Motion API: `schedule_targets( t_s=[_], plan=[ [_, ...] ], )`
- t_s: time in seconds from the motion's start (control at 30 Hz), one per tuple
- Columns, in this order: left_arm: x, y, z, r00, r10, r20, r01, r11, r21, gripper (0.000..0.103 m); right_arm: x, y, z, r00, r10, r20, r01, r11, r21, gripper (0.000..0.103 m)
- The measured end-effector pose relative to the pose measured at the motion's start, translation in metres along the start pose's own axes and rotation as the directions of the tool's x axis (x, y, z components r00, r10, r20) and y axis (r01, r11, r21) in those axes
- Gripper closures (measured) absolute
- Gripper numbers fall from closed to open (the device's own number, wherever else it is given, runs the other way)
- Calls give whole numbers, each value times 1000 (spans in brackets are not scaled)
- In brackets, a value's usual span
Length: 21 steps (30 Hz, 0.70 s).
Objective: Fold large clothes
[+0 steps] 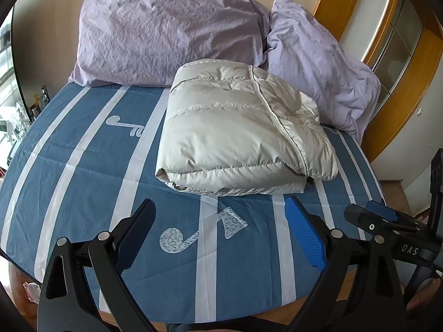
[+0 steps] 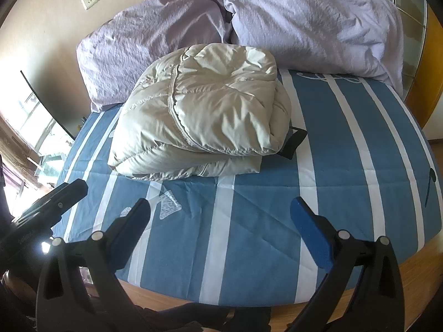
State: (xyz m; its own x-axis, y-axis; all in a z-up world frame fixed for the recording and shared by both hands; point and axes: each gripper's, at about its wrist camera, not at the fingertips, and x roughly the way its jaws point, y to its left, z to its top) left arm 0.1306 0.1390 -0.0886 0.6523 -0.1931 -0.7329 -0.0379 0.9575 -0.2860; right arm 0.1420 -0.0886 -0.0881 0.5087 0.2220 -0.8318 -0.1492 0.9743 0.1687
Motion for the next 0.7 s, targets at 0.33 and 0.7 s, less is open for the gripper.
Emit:
schedule_targets(
  t_s=[0.33,0.7],
  plan=[
    [1,-3,-1,1000,-4,-2,4,1000,2,8,1,1,0,1000,0,-2,0,1000,-1,2],
    [1,-2,-1,1000,2,-2,-2,1000,-2,8,4,1,-1,1000,2,-11,-2,1000,-7,2]
  ],
)
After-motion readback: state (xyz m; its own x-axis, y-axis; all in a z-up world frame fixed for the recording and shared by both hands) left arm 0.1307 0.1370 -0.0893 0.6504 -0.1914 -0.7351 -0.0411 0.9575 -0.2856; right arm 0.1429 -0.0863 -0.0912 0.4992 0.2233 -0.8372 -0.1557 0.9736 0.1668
